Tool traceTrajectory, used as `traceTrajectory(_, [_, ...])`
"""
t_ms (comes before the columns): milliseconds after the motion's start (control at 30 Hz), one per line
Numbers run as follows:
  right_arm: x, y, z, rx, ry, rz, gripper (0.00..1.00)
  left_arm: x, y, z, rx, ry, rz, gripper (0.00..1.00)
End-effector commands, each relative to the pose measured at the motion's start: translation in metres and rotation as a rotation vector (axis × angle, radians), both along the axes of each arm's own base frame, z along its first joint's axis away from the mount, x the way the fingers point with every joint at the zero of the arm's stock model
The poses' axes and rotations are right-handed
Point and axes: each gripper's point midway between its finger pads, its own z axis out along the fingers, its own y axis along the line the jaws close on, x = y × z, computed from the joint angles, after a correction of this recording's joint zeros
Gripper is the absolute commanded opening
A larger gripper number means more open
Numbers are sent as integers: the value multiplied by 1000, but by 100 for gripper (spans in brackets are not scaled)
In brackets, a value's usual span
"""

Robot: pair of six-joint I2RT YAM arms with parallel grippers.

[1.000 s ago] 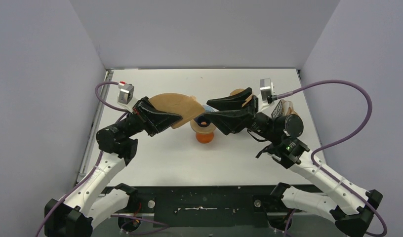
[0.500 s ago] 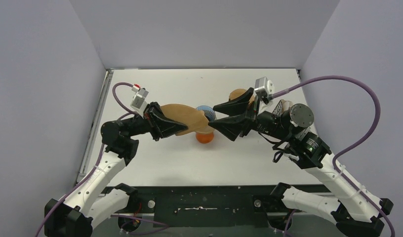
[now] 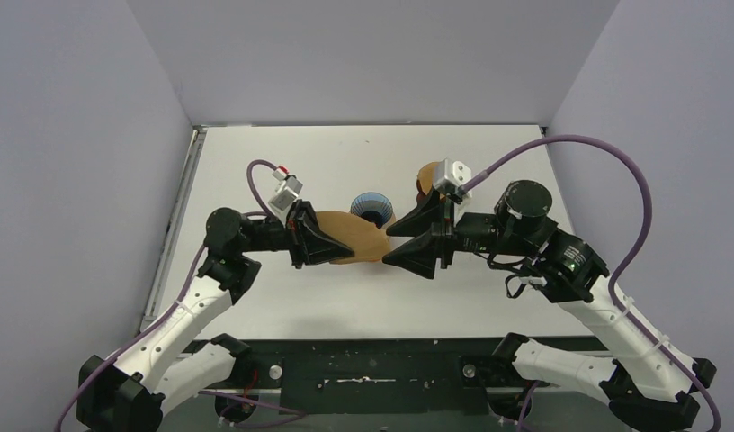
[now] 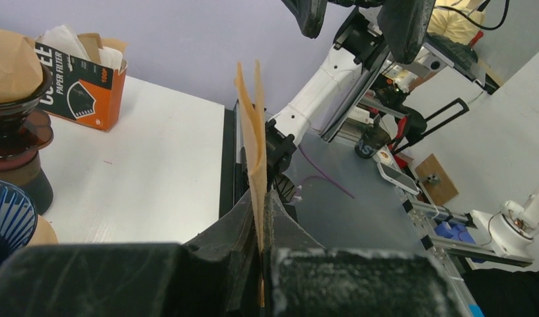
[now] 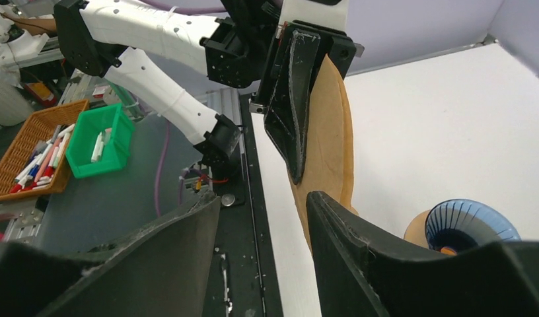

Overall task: Place the coffee filter in the dripper
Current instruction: Pick up the coffee filter from the coffee filter holder.

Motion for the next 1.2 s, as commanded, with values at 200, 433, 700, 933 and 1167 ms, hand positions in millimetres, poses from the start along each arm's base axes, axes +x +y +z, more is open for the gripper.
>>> traceTrajectory(200, [-7, -2, -12, -26, 206, -16, 52, -10, -3, -2, 39, -66, -55, 0])
traceTrajectory(433, [-2, -3, -32, -56, 305, -61, 49, -15, -3, -3, 39, -70, -66, 0])
traceTrajectory(700, [3, -4, -41, -53, 349, -87, 50, -22, -4, -3, 38, -77, -94, 0])
traceTrajectory(933, [4, -4, -39, -39, 350, -90, 50, -26, -4, -4, 40, -75, -109, 0])
traceTrajectory(1167, [3, -2, -44, -47, 366, -77, 50, -27, -5, -4, 40, -75, -115, 0])
